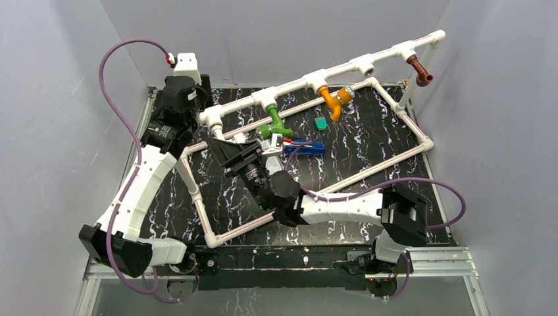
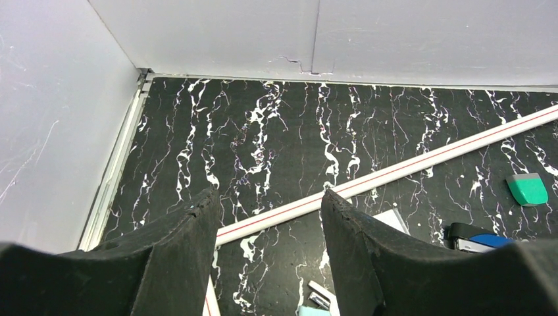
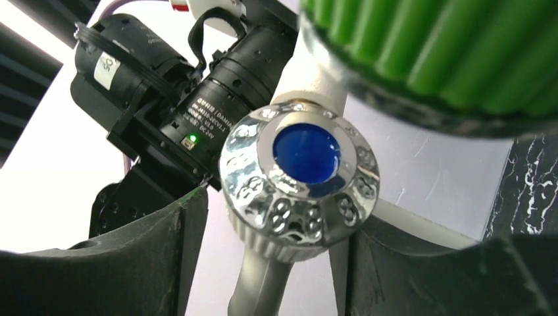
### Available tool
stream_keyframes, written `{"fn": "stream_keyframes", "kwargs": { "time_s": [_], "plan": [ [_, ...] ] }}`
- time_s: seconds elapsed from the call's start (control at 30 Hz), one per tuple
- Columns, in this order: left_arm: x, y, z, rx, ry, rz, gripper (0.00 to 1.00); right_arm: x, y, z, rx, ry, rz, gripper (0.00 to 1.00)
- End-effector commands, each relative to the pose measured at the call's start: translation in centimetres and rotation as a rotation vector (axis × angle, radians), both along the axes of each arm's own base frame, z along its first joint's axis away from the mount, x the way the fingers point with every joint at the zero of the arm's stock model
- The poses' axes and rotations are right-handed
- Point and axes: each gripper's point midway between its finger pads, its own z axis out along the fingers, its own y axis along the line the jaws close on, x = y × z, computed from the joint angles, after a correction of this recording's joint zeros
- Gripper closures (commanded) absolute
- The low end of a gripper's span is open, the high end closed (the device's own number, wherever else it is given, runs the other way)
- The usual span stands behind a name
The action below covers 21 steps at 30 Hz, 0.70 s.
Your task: Install the water faucets
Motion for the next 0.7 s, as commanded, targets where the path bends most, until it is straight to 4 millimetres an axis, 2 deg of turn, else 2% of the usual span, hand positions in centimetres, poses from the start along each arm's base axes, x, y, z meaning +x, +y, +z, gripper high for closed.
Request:
{"fn": "stream_keyframes", "kwargs": {
  "time_s": [0.0,0.17,0.3,0.67],
  "plan": [
    [-4.4,-1.5,-11.2,0.109,0.417,-0.116,0.44,-1.2,-1.7,2.9,0.029,-0.062,0.034,0.25],
    [-4.4,-1.5,-11.3,0.110,0.418,-0.116,0.44,-2.2,-2.0,3.5,-0.007,-0.133,0.066,0.15],
    [-4.3,-1.5,-11.2,0.112,0.419,-0.117,0.44,-2.9,-2.5,3.8,-0.043,-0.180,0.086,0.13],
    [-4.3,-1.5,-11.2,0.118,0.421,-0.113,0.44,-2.5,-5.1,1.0,-0.266,-0.189,0.062,0.12]
  ]
}}
